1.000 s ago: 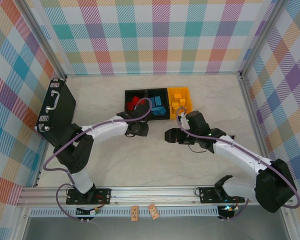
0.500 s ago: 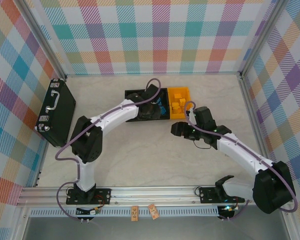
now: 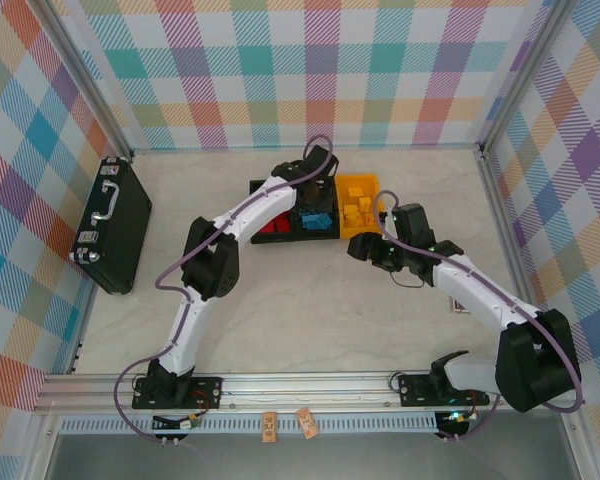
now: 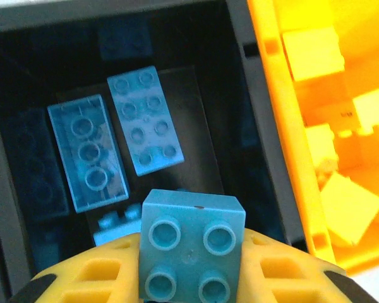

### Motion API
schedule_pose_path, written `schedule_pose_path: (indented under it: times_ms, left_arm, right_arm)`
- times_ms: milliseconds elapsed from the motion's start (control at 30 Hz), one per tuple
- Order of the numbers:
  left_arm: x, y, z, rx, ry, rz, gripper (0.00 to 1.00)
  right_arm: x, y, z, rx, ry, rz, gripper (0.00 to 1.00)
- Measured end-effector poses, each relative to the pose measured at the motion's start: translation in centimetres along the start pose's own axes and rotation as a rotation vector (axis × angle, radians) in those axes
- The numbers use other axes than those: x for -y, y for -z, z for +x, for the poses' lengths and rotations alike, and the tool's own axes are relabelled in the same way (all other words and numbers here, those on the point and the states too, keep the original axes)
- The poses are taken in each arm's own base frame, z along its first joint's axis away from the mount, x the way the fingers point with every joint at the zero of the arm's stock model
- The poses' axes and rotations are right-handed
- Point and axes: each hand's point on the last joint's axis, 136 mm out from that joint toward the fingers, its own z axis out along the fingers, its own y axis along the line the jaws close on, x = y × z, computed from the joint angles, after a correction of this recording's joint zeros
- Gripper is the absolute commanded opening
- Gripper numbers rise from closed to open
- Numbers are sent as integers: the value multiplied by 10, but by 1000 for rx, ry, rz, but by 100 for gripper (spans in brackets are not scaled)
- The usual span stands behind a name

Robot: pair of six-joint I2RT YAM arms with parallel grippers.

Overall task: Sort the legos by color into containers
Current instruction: Place the lego in the container, then reset both arms

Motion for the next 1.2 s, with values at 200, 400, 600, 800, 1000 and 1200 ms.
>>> schedule_pose_path:
  times_ms: [200,400,600,800,1000,1200]
  left_arm:
    - [1,-13,-18,18,18,17,32]
    - [9,-19,-17,3,25,55,51]
    - [9,-20,-15,-3,25,60,56]
    - [6,-12,0,-27,16,47,57]
    - [1,38,25,-10,2,68,60]
    - [-20,91,43,95,26,79,68]
  right_arm:
    - [6,-2,-2,-4,-16,11,64]
    - [10,-4,-2,-9,-25,19,64]
    - [9,-5,-2,-13,-25,13,64]
    - [8,-4,-1,-16,-25,9,64]
    - [6,-2,-1,-16,-19,7,65]
    - [0,3,-10,6,15,2,71]
